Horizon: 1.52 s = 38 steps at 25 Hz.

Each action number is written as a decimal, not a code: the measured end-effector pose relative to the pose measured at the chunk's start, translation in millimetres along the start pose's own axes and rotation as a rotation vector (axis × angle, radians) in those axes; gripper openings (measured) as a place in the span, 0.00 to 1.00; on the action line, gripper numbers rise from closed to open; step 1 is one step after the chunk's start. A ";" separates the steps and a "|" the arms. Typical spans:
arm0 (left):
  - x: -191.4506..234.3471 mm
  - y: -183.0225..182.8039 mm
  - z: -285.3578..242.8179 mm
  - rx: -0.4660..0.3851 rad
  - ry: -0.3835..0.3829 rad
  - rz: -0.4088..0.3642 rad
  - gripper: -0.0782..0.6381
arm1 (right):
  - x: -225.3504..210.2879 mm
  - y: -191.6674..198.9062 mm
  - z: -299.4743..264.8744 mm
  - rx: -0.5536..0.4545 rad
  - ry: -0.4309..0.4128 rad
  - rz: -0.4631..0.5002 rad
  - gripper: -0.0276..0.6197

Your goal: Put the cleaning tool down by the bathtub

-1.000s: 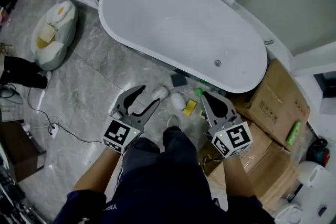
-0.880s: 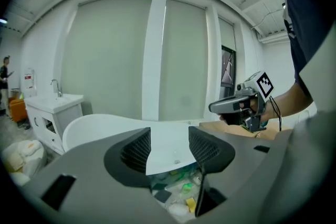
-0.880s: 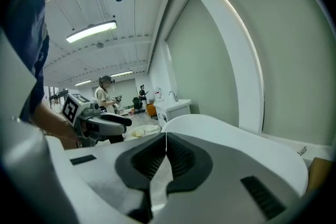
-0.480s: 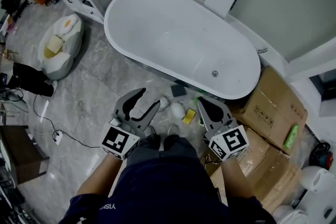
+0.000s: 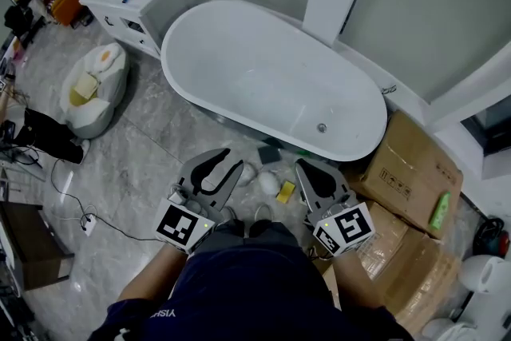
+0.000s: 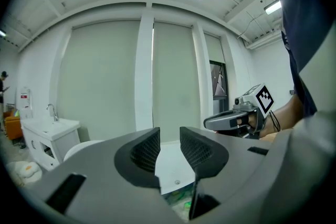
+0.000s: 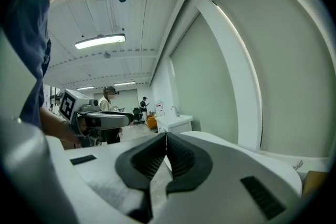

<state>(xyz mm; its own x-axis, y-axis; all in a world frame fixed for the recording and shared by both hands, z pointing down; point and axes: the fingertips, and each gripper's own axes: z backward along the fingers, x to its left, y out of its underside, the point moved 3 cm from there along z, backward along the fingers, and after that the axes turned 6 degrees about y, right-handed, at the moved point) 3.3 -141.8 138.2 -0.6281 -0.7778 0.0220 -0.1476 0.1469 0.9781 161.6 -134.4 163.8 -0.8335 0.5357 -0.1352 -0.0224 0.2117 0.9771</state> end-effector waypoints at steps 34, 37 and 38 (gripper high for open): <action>4.0 -24.5 -12.7 -0.057 0.038 -0.019 0.15 | 5.8 -30.8 -0.6 -0.026 -0.004 0.040 0.05; 8.1 -26.1 -13.9 -0.055 0.036 -0.011 0.15 | 6.1 -31.0 -5.8 -0.021 -0.006 0.045 0.05; 9.5 -25.7 -14.6 -0.055 0.037 -0.012 0.15 | 5.7 -30.5 -7.4 -0.019 -0.006 0.046 0.05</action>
<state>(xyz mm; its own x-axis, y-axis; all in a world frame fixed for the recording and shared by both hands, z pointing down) 12.4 -161.9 116.3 -0.5978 -0.8014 0.0173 -0.1122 0.1050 0.9881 153.4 -143.9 134.5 -0.8303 0.5498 -0.0911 0.0055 0.1716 0.9852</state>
